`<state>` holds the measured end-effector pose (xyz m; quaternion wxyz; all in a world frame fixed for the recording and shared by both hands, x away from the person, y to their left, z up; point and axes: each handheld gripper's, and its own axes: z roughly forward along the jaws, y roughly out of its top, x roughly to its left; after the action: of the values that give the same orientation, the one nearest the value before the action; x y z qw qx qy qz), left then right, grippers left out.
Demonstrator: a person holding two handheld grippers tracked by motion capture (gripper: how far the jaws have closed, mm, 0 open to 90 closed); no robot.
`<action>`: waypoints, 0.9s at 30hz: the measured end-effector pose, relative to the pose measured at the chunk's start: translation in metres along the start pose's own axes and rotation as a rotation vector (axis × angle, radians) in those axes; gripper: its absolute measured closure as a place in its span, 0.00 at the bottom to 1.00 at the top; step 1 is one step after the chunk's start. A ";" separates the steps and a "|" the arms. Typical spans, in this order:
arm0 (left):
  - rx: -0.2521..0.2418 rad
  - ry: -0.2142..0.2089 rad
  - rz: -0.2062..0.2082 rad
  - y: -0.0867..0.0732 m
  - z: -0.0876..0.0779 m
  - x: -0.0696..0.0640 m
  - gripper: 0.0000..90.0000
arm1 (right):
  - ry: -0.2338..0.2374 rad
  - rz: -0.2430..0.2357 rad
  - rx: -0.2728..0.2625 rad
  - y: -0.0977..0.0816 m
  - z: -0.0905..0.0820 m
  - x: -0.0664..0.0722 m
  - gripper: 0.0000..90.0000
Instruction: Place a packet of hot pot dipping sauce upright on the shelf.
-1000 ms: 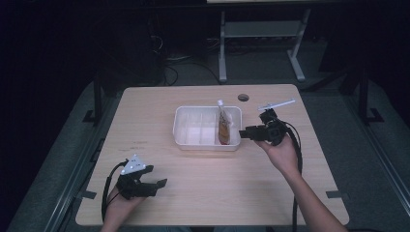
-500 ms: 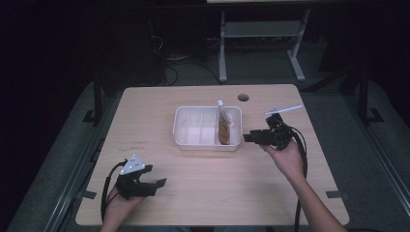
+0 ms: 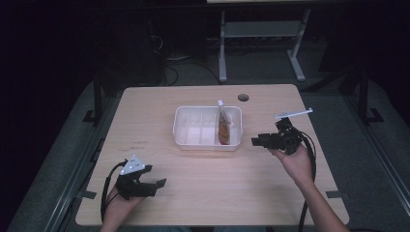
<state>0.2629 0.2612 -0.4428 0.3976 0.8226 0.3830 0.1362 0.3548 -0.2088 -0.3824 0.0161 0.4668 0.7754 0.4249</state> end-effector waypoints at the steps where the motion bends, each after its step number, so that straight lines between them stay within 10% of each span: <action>1: 0.000 0.000 0.000 0.000 0.000 0.000 0.24 | 0.001 0.003 0.001 -0.001 0.000 -0.001 0.61; 27: 0.004 0.005 0.005 0.000 0.001 -0.002 0.24 | -0.001 0.006 0.022 -0.040 -0.014 -0.009 0.56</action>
<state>0.2617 0.2597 -0.4434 0.3948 0.8241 0.3820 0.1385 0.3252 -0.2320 -0.4042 0.0098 0.4695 0.7787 0.4161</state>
